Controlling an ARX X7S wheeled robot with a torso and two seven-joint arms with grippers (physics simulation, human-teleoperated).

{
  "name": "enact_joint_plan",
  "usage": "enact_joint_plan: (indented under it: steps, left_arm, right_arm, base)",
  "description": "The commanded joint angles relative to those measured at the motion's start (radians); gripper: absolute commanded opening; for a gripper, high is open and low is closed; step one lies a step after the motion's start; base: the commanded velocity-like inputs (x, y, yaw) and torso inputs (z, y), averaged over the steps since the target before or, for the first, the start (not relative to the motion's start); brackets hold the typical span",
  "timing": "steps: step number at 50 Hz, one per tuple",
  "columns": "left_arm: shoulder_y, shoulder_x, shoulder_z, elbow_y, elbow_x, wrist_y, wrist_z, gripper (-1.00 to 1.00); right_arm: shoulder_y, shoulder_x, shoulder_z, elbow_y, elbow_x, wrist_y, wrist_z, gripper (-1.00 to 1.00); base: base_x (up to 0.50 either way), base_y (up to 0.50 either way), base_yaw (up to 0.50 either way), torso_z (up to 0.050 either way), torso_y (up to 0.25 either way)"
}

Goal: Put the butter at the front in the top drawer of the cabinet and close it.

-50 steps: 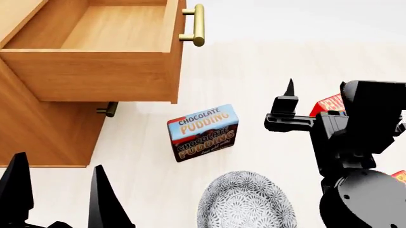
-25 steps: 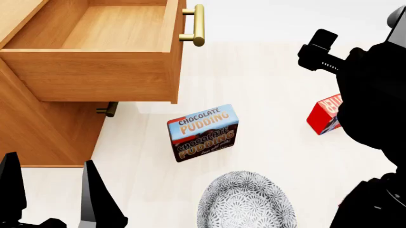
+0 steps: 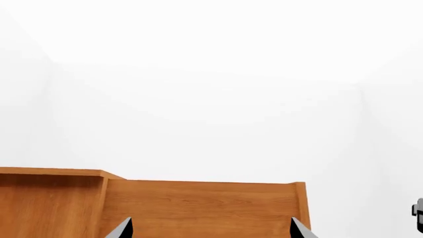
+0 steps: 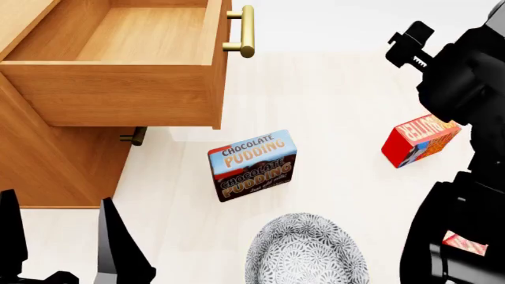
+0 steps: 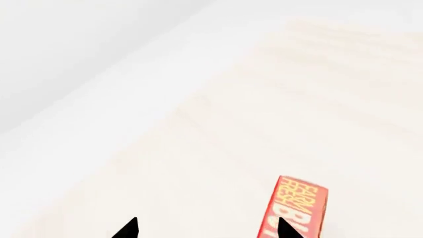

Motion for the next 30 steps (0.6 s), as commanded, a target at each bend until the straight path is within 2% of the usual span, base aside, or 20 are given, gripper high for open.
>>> enact_joint_plan:
  steps: [1, 30]
  left_arm:
    - [0.005, 0.002, -0.003, -0.010, 0.005, 0.008, -0.002, 1.00]
    - [0.014, 0.001, -0.013, -0.036, 0.000, 0.029, -0.009, 1.00]
  right_arm:
    - [0.058, -0.013, 0.006, 0.112, -0.065, -0.087, 0.037, 1.00]
    - [0.288, -0.013, -0.054, 0.723, -0.250, -0.467, -0.083, 1.00]
  base:
    - [0.00, 0.00, 0.00, 0.000, 0.000]
    - [0.00, 0.00, 0.00, 0.000, 0.000]
